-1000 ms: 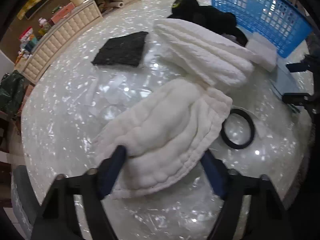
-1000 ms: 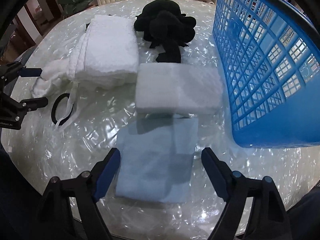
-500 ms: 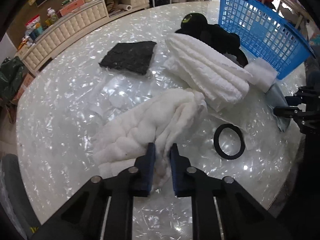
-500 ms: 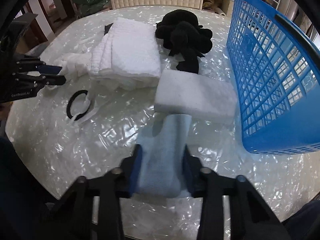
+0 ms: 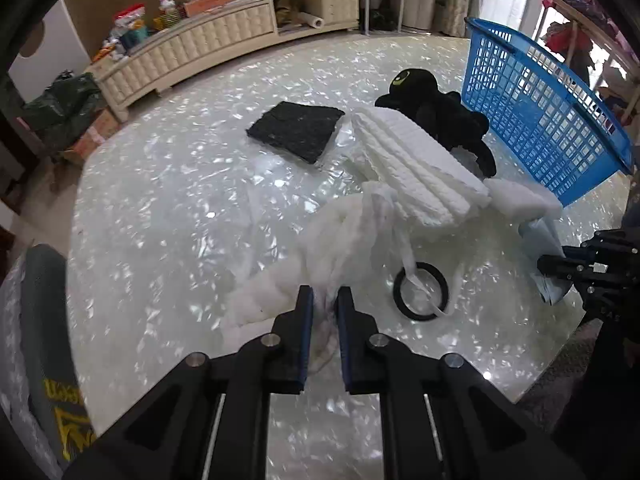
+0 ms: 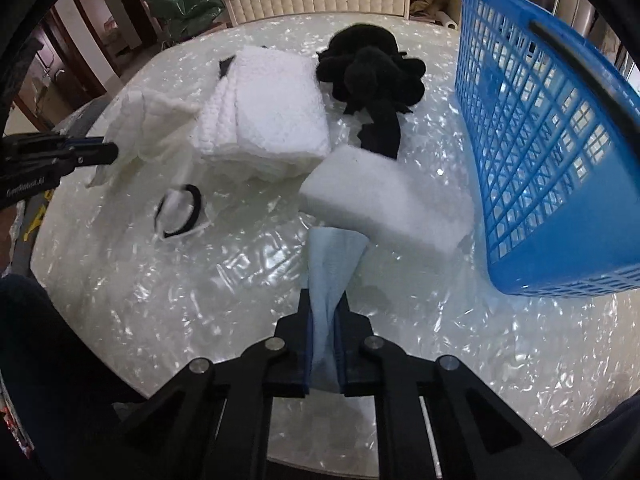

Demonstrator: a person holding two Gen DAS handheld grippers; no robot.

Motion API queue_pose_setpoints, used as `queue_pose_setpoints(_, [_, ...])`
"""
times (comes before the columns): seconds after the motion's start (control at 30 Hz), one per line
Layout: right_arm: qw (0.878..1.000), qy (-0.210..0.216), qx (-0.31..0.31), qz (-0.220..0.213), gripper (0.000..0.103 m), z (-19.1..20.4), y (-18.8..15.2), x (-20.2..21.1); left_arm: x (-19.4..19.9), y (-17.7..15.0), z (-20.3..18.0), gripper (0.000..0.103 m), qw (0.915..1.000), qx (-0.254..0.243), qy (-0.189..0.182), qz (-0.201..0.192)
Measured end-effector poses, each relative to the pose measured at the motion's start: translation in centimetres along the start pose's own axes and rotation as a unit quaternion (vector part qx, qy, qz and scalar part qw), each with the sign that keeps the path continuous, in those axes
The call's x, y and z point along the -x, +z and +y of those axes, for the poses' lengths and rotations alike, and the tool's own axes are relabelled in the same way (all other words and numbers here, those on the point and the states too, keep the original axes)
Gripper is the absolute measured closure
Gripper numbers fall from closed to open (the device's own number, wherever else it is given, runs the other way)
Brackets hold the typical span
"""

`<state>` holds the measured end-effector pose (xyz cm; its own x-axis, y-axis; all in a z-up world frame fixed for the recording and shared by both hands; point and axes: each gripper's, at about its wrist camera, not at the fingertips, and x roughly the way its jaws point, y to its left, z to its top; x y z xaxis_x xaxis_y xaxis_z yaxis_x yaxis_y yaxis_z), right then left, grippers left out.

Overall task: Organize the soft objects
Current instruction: 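Grasp the light blue cloth with the right gripper and lift it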

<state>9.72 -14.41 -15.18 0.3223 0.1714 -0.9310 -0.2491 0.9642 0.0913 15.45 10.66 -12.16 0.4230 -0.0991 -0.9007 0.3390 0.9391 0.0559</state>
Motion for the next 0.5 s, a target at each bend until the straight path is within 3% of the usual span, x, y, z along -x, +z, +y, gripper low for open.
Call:
queue_pose_setpoints(0.1, [1.000,0.016,0.005,-0.013,0.095,0.8,0.3,1.6,1.4,-0.4,-1.2,0.092,0.9998,0.003,0.022,0.000])
queue_pose_setpoints(0.5, [0.997,0.041,0.004,-0.059,0.095,0.5,2.0,6.3,5.9,-0.3,-5.3,0.092,0.9983,0.037,-0.005,-0.044])
